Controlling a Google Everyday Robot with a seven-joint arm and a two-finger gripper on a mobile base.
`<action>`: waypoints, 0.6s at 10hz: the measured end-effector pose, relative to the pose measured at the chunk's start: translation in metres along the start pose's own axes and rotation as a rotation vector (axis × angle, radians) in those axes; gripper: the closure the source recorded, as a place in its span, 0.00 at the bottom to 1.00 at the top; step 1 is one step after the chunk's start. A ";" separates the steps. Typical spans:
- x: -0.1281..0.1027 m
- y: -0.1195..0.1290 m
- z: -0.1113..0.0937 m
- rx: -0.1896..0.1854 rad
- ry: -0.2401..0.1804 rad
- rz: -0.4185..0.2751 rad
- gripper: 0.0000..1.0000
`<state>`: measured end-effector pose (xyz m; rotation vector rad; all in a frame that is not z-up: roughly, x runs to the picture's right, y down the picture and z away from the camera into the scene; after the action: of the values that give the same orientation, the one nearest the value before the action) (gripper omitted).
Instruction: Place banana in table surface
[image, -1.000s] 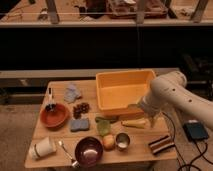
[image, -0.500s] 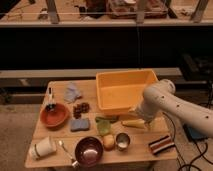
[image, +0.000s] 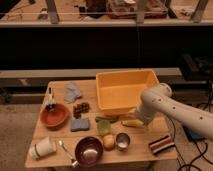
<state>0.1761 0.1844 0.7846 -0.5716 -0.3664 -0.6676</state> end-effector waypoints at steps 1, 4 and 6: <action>0.000 -0.004 0.006 0.004 -0.005 -0.002 0.20; 0.004 -0.011 0.028 -0.003 -0.014 0.000 0.20; 0.007 -0.014 0.044 -0.019 -0.025 0.006 0.20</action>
<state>0.1659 0.1990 0.8278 -0.5996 -0.3815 -0.6589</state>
